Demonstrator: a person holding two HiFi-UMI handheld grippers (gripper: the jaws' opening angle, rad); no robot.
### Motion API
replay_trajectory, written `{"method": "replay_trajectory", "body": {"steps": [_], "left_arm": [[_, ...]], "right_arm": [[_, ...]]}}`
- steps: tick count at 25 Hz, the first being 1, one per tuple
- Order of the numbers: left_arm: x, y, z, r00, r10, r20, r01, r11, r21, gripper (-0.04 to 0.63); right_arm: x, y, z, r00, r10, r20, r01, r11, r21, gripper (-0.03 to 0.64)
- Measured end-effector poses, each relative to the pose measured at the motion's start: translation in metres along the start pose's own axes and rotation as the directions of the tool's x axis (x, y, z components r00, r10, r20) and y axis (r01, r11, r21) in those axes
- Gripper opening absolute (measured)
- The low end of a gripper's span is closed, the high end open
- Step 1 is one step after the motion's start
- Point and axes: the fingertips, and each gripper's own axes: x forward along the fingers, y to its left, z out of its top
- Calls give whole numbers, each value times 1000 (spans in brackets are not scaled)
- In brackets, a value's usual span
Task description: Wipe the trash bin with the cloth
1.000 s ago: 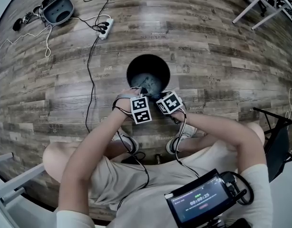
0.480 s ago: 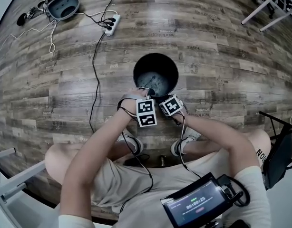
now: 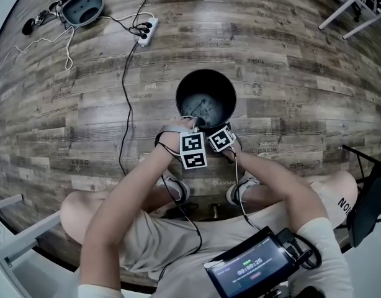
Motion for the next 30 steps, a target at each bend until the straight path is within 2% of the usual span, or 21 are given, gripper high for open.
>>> {"method": "replay_trajectory", "body": {"steps": [5, 8, 10, 12, 13, 16, 19, 22, 25, 28, 30], "left_arm": [[1, 1, 1, 1000, 0, -4, 0, 1000, -3, 93], [2, 1, 2, 1000, 6, -3, -6, 1000, -4, 94], [2, 1, 2, 1000, 17, 0, -17, 1000, -8, 94], [2, 0, 1, 1000, 22, 6, -22, 1000, -19, 95], [1, 0, 1, 1000, 19, 11, -18, 999, -30, 97], [-1, 0, -1, 1000, 3, 7, -2, 999, -37, 115], [-9, 8, -4, 1000, 1, -18, -1, 1000, -12, 140], [-18, 14, -3, 999, -38, -35, 40, 998, 39, 155], [-20, 10, -13, 994, -74, -80, 84, 987, 140, 155], [-13, 7, -32, 992, -33, -124, 60, 972, 227, 155], [-7, 10, -41, 991, 17, -134, 18, 967, 255, 155]], "right_arm": [[19, -4, -11, 999, -23, -29, 23, 1000, -12, 80], [27, -5, -13, 1000, -16, -10, 16, 1000, -9, 80], [25, -1, -19, 1000, 4, -26, -4, 1000, 21, 80], [20, 19, -26, 995, 87, -46, -84, 994, 71, 80], [13, 23, -27, 994, 103, -48, -99, 993, 72, 80], [-14, 17, -33, 995, 67, -76, -61, 995, 82, 80], [-38, 27, -33, 990, 106, -92, -90, 983, 158, 80], [-65, 41, -24, 986, 140, -87, -126, 981, 147, 80], [-97, 54, -15, 980, 181, -84, -169, 977, 129, 80], [-131, 61, -8, 975, 209, -73, -199, 972, 126, 80], [-154, 63, -3, 973, 220, -63, -211, 970, 123, 80]]}}
